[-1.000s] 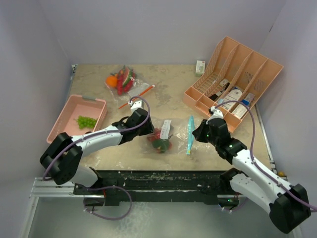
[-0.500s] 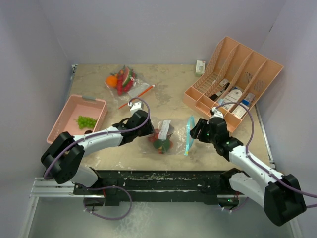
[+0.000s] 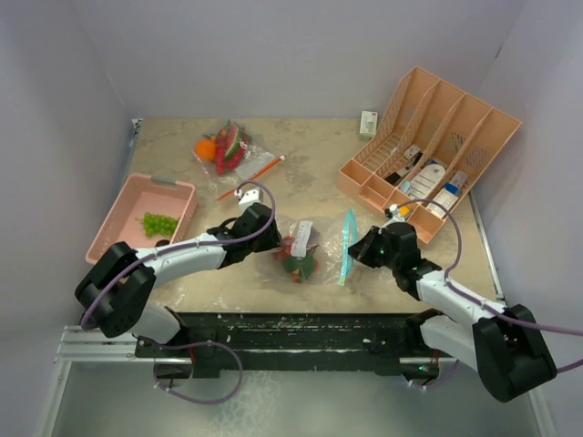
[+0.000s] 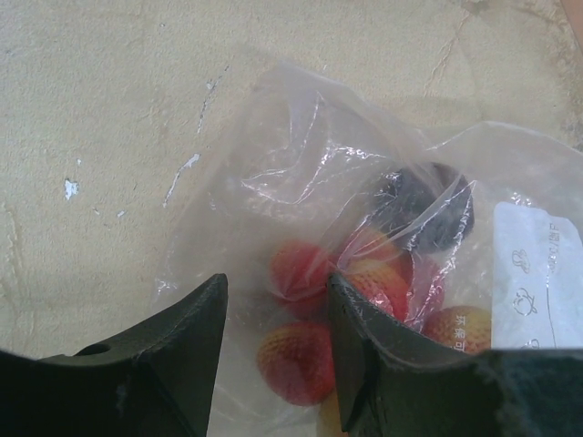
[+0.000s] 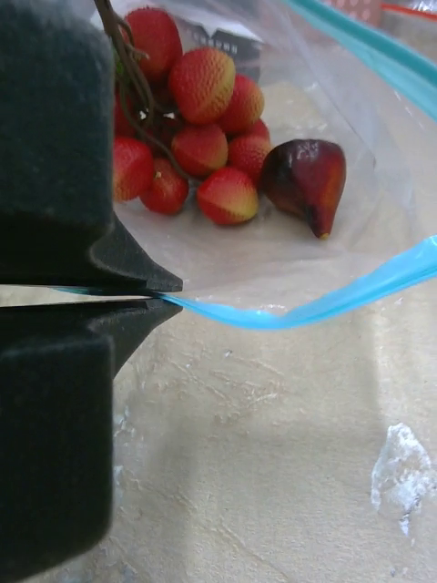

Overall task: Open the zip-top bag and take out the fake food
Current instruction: Open the zipper of the food storage bag at the center of the board.

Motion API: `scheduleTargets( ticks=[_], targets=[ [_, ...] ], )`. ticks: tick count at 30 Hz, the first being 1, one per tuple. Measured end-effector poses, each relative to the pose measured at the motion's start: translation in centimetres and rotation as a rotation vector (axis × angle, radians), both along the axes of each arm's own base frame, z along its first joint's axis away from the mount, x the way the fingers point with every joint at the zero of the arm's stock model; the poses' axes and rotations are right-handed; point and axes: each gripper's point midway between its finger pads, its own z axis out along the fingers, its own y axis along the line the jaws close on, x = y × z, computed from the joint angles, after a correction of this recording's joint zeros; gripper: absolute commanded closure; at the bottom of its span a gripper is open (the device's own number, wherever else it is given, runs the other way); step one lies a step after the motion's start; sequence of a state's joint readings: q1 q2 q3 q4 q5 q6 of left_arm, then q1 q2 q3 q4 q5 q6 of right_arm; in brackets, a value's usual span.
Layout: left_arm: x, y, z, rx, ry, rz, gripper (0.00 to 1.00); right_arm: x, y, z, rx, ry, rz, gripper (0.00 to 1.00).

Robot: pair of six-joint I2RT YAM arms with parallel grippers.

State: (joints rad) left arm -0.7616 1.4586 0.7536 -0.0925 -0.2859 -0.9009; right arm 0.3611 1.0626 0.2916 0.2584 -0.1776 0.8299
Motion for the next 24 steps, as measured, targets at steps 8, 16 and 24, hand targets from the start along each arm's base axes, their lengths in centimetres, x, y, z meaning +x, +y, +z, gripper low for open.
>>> scheduleTargets(
  ticks=[8,16,24],
  targets=[
    [-0.1,0.2,0.2,0.001,-0.005,0.003,0.19,0.2,-0.4,3.7,0.004,-0.089,-0.010,1.00],
    [-0.3,1.3,6.1,-0.059,-0.123,0.011,0.08,1.2,-2.1,13.7,-0.063,-0.286,-0.041,1.00],
    [-0.4,2.8,13.4,-0.126,-0.283,0.034,0.08,1.8,-2.2,21.1,-0.124,-0.436,0.015,1.00]
  ],
)
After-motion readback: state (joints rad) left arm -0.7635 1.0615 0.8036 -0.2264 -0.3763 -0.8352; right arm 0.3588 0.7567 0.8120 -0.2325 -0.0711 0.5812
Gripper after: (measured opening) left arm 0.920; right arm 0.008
